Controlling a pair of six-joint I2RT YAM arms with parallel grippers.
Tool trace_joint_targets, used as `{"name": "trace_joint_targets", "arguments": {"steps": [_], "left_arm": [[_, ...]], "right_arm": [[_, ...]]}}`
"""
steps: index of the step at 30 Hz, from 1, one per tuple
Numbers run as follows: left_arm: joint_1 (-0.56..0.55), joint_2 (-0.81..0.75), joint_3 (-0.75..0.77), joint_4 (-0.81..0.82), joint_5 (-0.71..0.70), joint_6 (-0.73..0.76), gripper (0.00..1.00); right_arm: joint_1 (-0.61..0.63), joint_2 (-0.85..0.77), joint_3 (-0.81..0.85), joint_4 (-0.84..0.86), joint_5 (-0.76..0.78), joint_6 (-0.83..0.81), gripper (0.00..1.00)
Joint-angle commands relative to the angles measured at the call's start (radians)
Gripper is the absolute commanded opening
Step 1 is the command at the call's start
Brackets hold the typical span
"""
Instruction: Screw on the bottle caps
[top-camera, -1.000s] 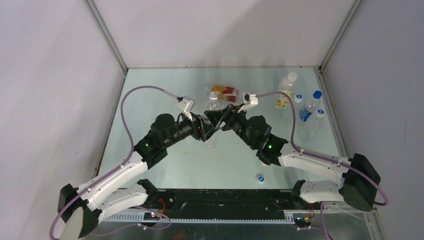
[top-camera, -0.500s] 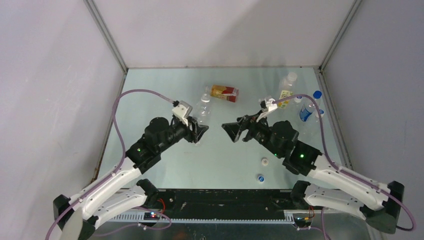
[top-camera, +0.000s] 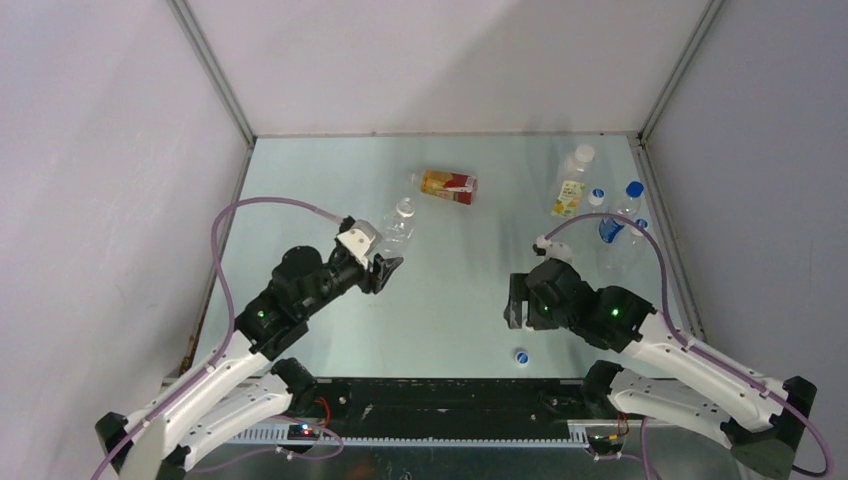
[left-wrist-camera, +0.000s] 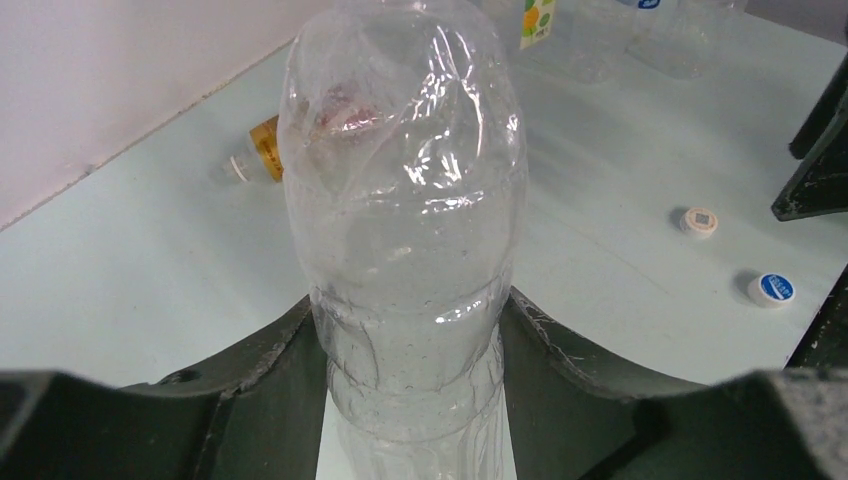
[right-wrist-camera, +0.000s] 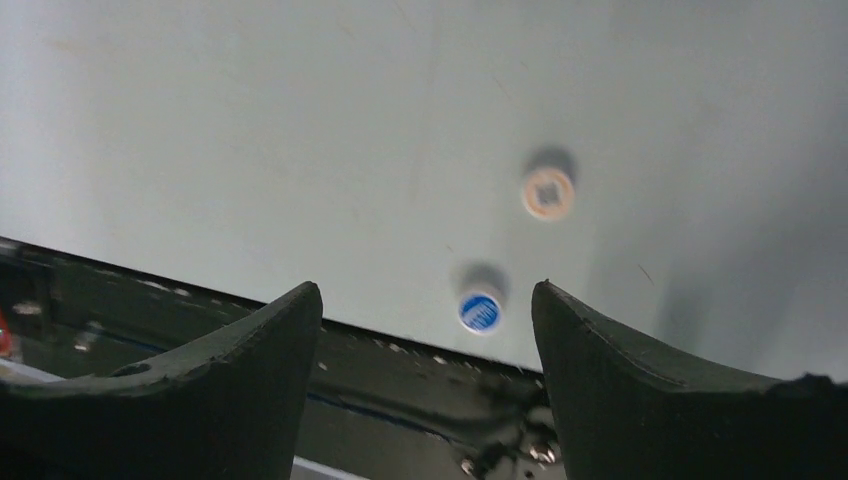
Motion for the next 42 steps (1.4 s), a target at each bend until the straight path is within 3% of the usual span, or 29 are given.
{"name": "trace_joint_targets", "arguments": {"steps": [1,6,11,22,34,42], "left_arm": [[0.003,-0.027,-0.023,0.001,0.025,0.085,0.52],[0.004,-0.072,-0.068,0.026,0.049,0.126,0.52],[0.004,-0.111,-0.110,0.073,0.036,0.152,0.51],[0.004,-0.074,-0.102,0.057,0.058,0.150,0.50],[0.003,-0.055,-0.092,0.038,0.076,0.150,0.48],[0.004,-0.045,-0.089,0.028,0.091,0.154,0.48]], "right_arm": [[-0.001,0.034,-0.028,-0.205,0.045,0.157,0.78],[0.017,0.076,-0.090,-0.188,0.043,0.242,0.74],[0.053,0.139,-0.152,-0.130,0.045,0.292,0.64],[0.127,0.323,-0.202,0.006,0.035,0.316,0.48],[0.138,0.359,-0.226,0.074,-0.004,0.312,0.47],[0.136,0.350,-0.250,0.079,-0.012,0.321,0.39]]}}
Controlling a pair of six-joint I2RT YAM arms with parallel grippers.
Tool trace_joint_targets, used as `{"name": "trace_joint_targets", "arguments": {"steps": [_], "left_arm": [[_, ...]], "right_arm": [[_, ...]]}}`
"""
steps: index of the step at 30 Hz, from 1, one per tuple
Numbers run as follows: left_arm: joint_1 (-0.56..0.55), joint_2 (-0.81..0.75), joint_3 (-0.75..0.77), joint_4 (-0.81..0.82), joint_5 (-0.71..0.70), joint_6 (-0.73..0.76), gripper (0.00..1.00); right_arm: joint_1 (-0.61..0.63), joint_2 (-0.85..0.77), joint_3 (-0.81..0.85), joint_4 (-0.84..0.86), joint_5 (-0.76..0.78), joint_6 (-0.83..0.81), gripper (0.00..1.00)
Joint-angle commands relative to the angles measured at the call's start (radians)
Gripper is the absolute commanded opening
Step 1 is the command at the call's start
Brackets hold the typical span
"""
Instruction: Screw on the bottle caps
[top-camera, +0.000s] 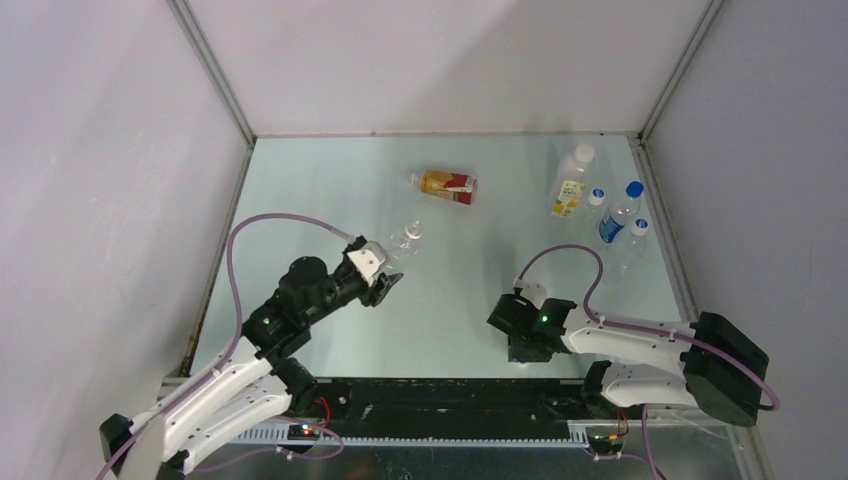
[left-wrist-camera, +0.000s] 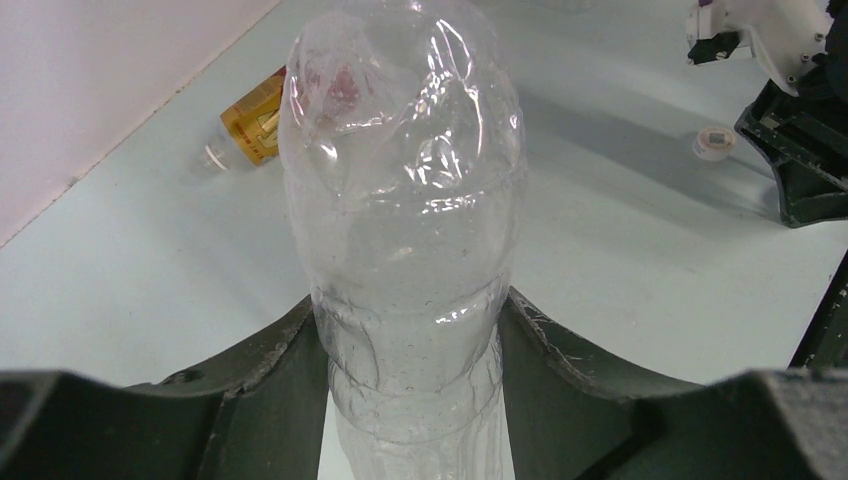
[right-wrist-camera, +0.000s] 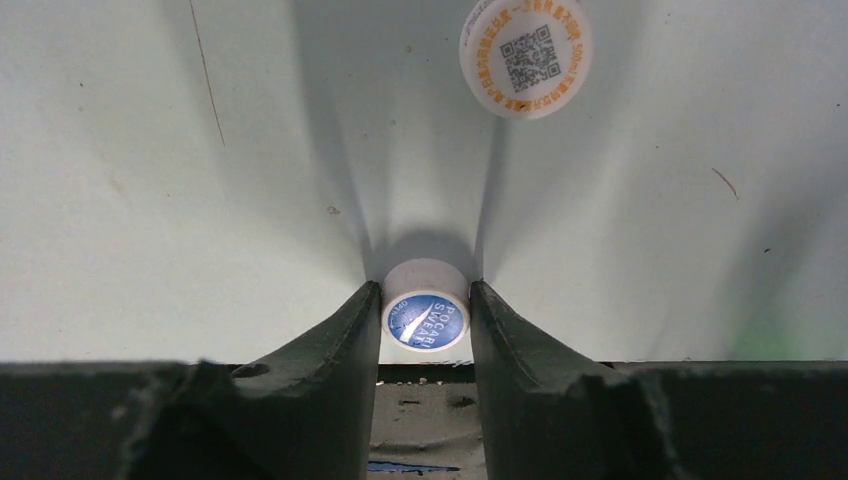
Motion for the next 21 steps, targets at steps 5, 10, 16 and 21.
{"name": "trace_joint_targets", "arguments": {"steps": [5,10,16,21], "left_arm": [[0.004,0.008,0.035,0.000,0.059,0.031,0.47],[0.003,0.038,0.072,-0.057,0.111,0.060,0.45],[0.018,0.143,0.172,-0.242,0.333,0.151,0.38],[0.022,0.257,0.277,-0.427,0.461,0.237,0.34]], "right_arm": [[0.005,-0.061,-0.009,0.013,0.003,0.002,0.25],[-0.019,-0.166,0.041,0.066,-0.016,-0.162,0.13],[-0.056,-0.235,0.195,0.181,-0.108,-0.536,0.11],[-0.094,-0.251,0.337,0.239,-0.268,-0.946,0.11]]}}
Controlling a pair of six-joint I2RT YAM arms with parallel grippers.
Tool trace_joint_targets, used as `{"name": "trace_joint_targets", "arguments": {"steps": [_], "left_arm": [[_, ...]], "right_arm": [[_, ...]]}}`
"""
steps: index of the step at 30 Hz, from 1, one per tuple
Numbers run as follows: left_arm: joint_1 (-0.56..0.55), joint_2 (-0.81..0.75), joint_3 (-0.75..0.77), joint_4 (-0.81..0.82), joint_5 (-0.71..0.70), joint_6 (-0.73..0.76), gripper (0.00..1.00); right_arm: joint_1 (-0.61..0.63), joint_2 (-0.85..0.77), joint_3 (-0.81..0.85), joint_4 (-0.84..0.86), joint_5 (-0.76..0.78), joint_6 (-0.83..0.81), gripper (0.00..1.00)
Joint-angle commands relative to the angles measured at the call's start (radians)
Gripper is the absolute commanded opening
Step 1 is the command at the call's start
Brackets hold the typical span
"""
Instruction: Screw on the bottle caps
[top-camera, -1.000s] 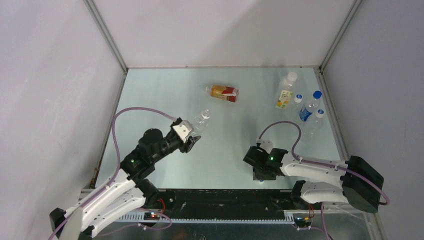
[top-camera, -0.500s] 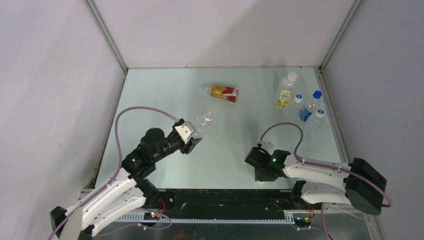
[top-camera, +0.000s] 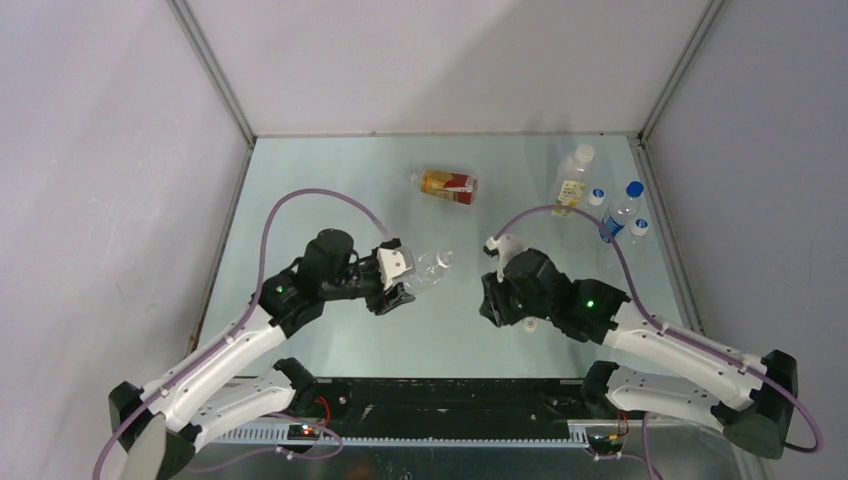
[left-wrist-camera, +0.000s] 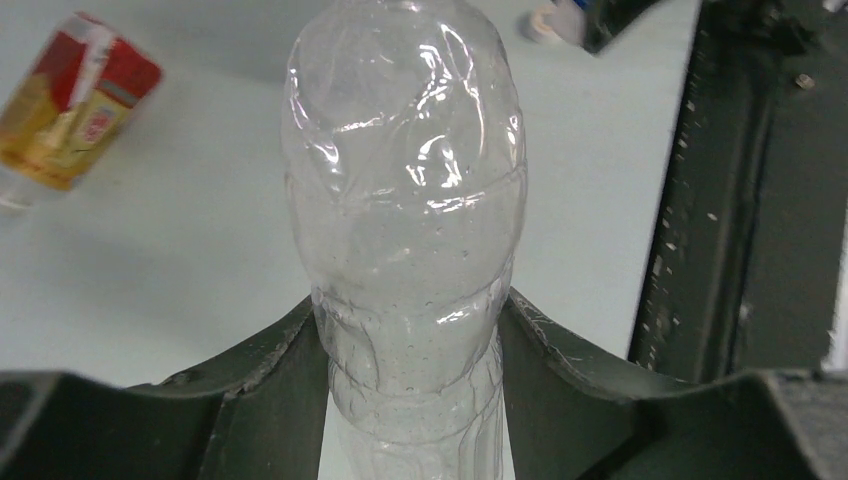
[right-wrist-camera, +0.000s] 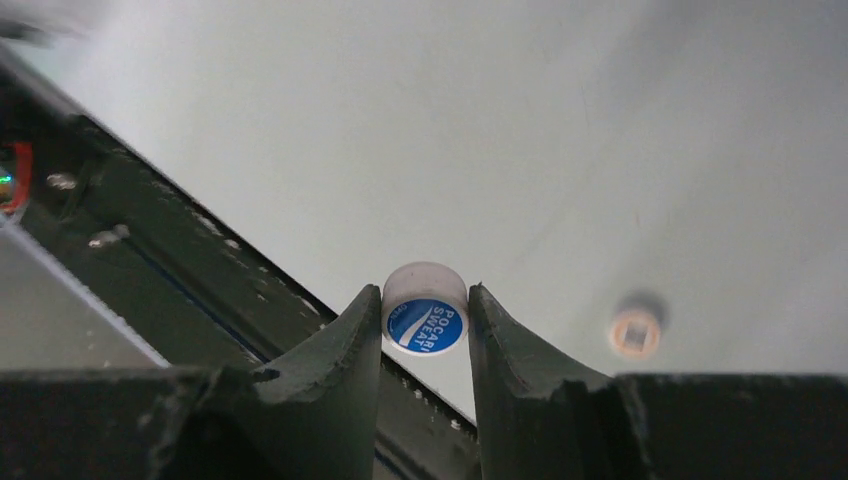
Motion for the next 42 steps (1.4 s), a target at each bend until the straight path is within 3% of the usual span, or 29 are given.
{"name": "trace_joint_targets", "arguments": {"steps": [1,7,13,18,26,42], "left_arm": [[0.008,0.071,0.113,-0.181,0.175,0.106,0.33],[0.008,0.107,0.189,-0.271,0.209,0.141,0.31],[0.005,0.123,0.224,-0.301,0.252,0.151,0.31],[-0.007,0.150,0.257,-0.345,0.271,0.167,0.30],[-0.036,0.160,0.296,-0.379,0.243,0.188,0.30],[-0.097,0.146,0.306,-0.333,0.195,0.175,0.28]], "right_arm": [[-0.032,-0.033,0.129,0.109,-0.158,-0.451,0.11],[-0.120,-0.132,0.173,0.173,-0.413,-0.921,0.04],[-0.288,-0.183,0.171,0.250,-0.737,-1.151,0.02],[-0.356,-0.155,0.172,0.335,-0.947,-1.199,0.03],[-0.350,-0.118,0.173,0.430,-1.120,-1.175,0.02],[-0.335,-0.088,0.179,0.318,-1.146,-1.223,0.01]]}}
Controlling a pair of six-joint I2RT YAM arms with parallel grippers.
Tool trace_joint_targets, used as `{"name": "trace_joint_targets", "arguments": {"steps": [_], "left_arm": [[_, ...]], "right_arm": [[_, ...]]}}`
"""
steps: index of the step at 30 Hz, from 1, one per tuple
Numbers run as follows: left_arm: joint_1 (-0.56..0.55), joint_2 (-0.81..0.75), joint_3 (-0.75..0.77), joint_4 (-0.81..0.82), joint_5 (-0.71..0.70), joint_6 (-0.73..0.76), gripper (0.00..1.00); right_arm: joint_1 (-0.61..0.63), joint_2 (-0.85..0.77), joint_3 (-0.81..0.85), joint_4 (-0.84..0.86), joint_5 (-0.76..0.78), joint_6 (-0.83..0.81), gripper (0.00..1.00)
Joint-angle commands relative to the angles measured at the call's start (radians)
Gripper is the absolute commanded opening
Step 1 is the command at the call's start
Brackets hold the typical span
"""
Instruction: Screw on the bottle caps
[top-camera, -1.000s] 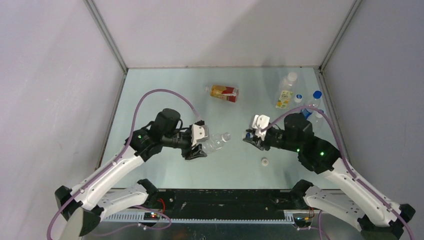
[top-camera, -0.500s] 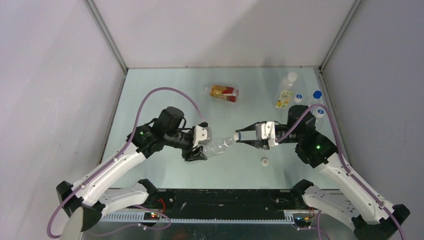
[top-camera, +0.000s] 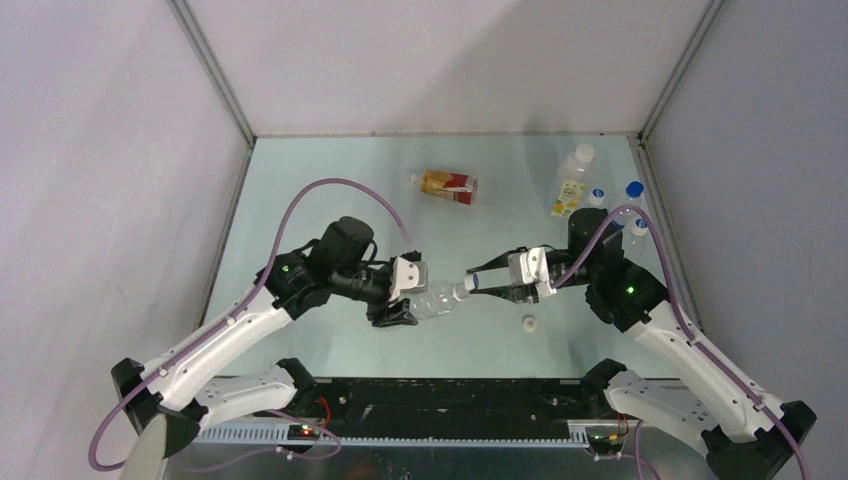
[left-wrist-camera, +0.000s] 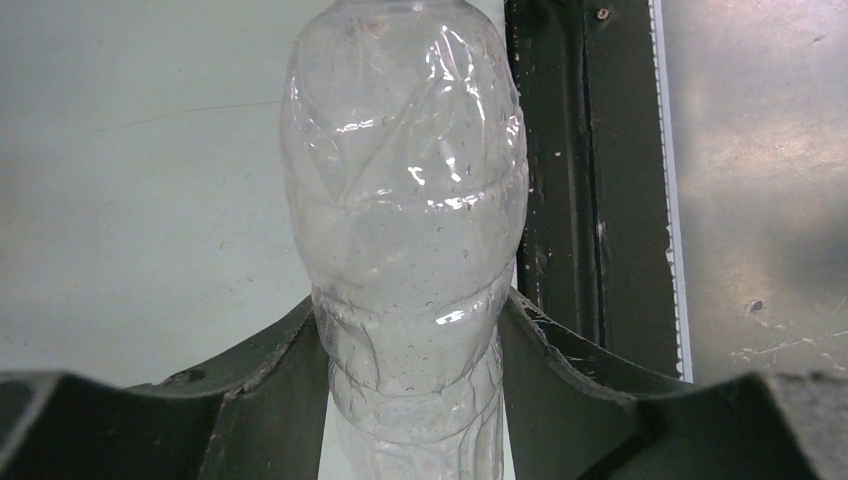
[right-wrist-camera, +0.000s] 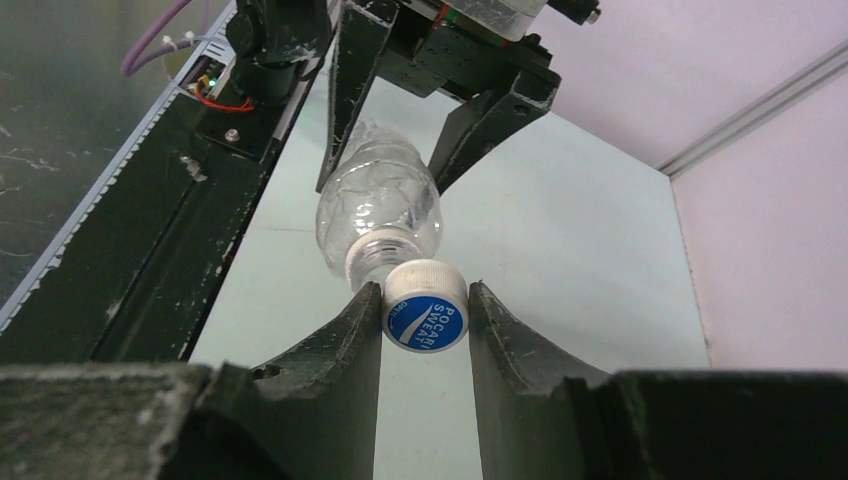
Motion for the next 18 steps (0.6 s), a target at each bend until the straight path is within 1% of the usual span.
{"name": "trace_joint_targets", "arguments": {"steps": [1,8,18], "left_arm": [[-0.010,-0.023,0.036,0.045,-0.028,0.010,0.28],[-0.014,-0.030,0.038,0.043,-0.043,0.020,0.28],[-0.039,-0.041,0.044,0.055,-0.018,0.013,0.27]], "right_arm": [[0.009,0.003,0.040,-0.032,-0.042,-0.019,0.01],[0.015,-0.002,0.040,-0.079,-0.074,-0.018,0.01],[0.026,0.017,0.040,-0.046,-0.053,-0.015,0.00]]}}
